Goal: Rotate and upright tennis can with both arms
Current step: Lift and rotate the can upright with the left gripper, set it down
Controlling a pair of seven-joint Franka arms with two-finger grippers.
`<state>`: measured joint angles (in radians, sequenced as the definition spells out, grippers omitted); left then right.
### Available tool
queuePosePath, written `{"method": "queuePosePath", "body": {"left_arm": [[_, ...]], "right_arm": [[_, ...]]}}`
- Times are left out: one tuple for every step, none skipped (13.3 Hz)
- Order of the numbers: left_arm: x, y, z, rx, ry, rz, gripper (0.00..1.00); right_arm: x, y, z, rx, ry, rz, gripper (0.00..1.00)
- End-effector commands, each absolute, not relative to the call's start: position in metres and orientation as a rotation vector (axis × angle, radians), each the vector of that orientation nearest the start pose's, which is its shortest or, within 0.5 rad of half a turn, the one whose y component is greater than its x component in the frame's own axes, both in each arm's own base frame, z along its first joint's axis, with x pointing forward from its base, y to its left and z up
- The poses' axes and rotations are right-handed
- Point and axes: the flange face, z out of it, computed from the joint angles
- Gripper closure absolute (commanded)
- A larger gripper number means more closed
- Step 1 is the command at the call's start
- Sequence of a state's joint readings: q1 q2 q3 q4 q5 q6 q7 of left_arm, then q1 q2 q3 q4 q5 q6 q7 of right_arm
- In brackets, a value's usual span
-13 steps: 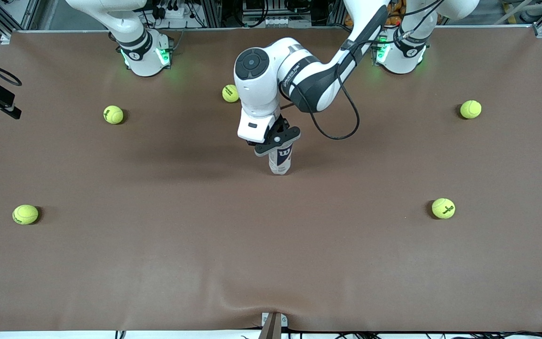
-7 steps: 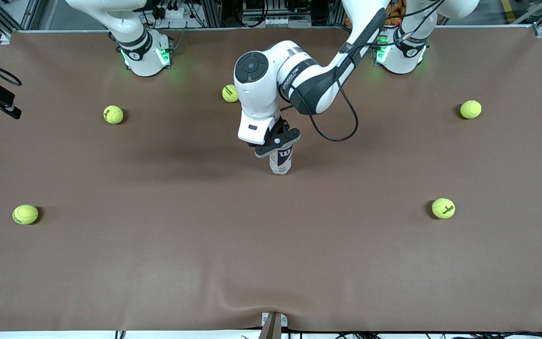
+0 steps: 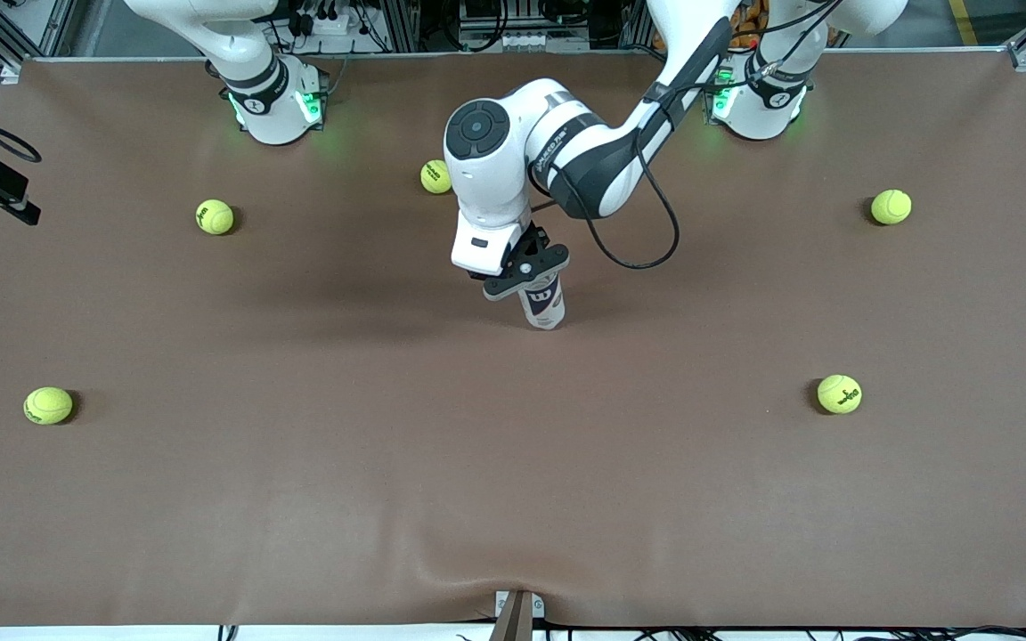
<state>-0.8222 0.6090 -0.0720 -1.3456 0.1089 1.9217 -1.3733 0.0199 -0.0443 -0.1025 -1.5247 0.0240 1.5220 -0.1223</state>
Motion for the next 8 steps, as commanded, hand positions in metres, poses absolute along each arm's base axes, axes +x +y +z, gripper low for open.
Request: {"method": "queuePosePath", "body": {"left_arm": [[0.4724, -0.5479, 0.3783, -3.022, -0.729, -0.067, 0.76], [0.4723, -0.5475, 0.3815, -3.024, -0.729, -0.071, 0.73], [0.4731, -0.5468, 0.3826, -3.025, -0.731, -0.072, 0.71], [0.4737, -0.5459, 0.3819, -3.023, -0.731, -0.071, 0.7], [0.4731, -0.5452, 0.3847, -3.024, -0.734, -0.073, 0.68], [0.4722, -0.5458, 0.3858, -3.026, -0.732, -0.074, 0.66], [0.4713, -0.5463, 0.3857, -3.024, -0.737, -0.07, 0.58], [0.4711, -0.546, 0.3849, -3.021, -0.738, -0.07, 0.25]], "right_arm": [[0.5325, -0.0442, 0.6705, -3.113, -0.039, -0.069, 0.0], [0.5324, -0.045, 0.6712, -3.113, -0.037, -0.071, 0.0], [0.5324, -0.0448, 0.6705, -3.111, -0.037, -0.069, 0.0], [0.5324, -0.045, 0.6712, -3.113, -0.037, -0.071, 0.0], [0.5324, -0.0448, 0.6705, -3.111, -0.037, -0.069, 0.0], [0.5324, -0.0448, 0.6705, -3.111, -0.039, -0.069, 0.0], [0.5324, -0.0448, 0.6705, -3.111, -0.04, -0.069, 0.0], [0.5325, -0.044, 0.6705, -3.111, -0.042, -0.069, 0.0]]}}
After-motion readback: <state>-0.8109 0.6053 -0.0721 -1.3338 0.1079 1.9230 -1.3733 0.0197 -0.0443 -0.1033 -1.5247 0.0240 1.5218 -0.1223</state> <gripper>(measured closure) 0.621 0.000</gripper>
